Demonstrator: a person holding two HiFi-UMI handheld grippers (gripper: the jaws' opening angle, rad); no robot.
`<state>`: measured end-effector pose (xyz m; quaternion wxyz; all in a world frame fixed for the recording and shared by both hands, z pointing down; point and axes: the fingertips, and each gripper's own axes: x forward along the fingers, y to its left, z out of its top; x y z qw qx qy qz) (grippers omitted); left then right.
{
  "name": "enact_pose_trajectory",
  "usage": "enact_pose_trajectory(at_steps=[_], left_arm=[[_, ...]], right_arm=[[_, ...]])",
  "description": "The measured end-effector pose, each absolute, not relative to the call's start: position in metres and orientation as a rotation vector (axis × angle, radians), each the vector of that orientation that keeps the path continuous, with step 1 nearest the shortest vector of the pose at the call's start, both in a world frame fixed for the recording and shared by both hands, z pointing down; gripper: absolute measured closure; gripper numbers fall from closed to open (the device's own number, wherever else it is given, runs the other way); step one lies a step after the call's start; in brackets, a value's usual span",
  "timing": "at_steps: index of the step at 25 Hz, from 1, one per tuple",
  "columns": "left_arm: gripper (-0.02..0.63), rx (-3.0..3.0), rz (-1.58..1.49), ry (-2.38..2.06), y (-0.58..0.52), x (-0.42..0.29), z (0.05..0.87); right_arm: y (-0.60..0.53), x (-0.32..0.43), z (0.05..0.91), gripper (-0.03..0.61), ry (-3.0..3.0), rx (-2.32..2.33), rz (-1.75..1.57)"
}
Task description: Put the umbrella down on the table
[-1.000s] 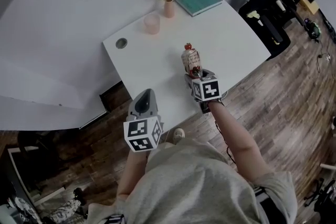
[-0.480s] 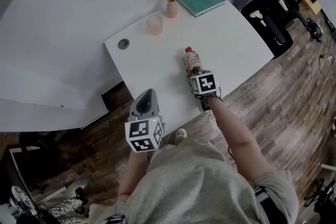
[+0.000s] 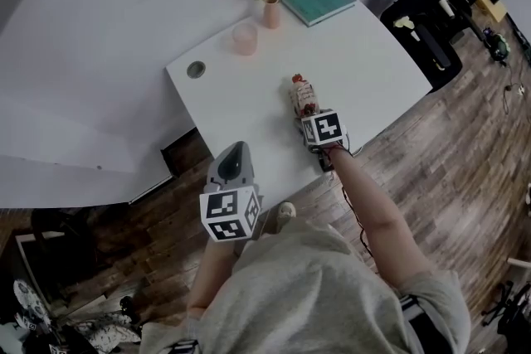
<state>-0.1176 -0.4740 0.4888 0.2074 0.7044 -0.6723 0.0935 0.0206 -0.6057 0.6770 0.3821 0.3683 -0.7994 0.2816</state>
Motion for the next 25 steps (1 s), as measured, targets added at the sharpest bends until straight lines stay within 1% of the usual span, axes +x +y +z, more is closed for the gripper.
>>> enact_pose_trajectory(at_steps=[3,5,17,20,25], left_arm=[[0.604,1.972,0.265,-1.867,-0.469,-0.116,0.486],[0.604,1.974,0.269,-1.864,-0.464,-0.117,0.484],[0.604,2.017,0.256,-1.833,-0.419,-0.120,0.473],[0.604,2.032,0.248,-1.826,-0.402,-0.122,0.468],[0.604,2.052,0.238,-1.824,-0.371,-0.129,0.463]], right_arm=[[-0.604,0.023,0.672,0.268,-2.041,0.962,0.719],[-0.602,0.025,0.664,0.265,-2.052,0.989,0.707],[-0.550,0.024,0.590,0.268,-2.208,1.116,0.633],[-0.526,0.021,0.570,0.277,-2.253,1.140,0.619],[-0.477,0.012,0.543,0.317,-2.321,1.173,0.584]])
